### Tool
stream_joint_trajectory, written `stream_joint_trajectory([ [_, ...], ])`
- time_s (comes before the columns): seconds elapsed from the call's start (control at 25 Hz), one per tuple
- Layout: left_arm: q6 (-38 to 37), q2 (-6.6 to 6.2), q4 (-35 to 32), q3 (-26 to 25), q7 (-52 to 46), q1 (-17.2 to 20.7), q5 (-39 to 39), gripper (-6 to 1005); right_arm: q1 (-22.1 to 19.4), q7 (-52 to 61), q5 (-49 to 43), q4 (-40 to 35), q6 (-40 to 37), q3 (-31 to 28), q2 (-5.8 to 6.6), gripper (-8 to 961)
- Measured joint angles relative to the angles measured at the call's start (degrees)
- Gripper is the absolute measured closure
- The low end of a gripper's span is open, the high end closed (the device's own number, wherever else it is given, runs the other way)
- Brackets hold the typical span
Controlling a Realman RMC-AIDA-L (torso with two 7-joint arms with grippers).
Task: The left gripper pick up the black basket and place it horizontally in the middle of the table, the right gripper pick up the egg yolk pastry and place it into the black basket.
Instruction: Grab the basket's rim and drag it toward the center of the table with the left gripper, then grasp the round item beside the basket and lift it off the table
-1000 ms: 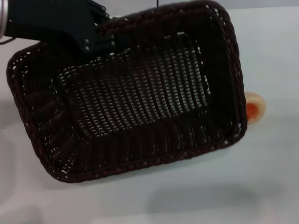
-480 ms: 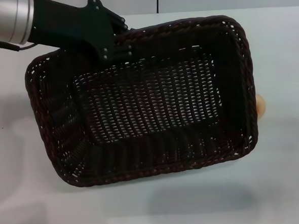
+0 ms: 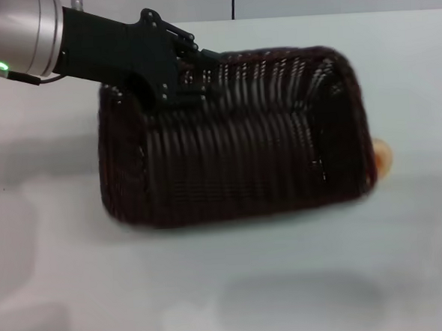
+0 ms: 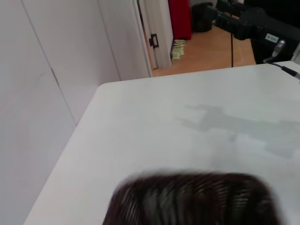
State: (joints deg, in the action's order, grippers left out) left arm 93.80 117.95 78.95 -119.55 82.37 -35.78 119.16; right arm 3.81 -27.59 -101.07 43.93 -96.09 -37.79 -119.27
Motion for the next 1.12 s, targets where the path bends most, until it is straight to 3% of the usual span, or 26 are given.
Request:
stream_joint_trajectory([
  [0.32,-3.4,0.04,0.6,-1.1,0.2,2.2,-5.3,576,-0.1,0.0,0.0,-0.2,-0.2,0.1,0.05,425],
  [0.52,-4.8,0.06,0.5,-8.5,0.5,5.6,-15.0,546,-0.4,0.0,0.0,-0.2,-0.2,1.6,0.09,425],
  [0.72,-7.2,0.08,-2.2,-16.7,0.5,11.6,-31.3,547,-0.5,0.6,0.1,0.2,1.7,5.7,-0.12,426],
  [0.96,-10.1,0.28,-4.7,-18.4,2.6,18.2,-42.0,548,1.5,1.2,4.5,1.0,6.2,13.7,-0.22,426],
  [1.12,-10.3,-0.04,-7.3,-18.9,3.8,19.9,-46.4,549,2.8,1.2,6.8,1.1,9.3,17.6,-0.18,427],
])
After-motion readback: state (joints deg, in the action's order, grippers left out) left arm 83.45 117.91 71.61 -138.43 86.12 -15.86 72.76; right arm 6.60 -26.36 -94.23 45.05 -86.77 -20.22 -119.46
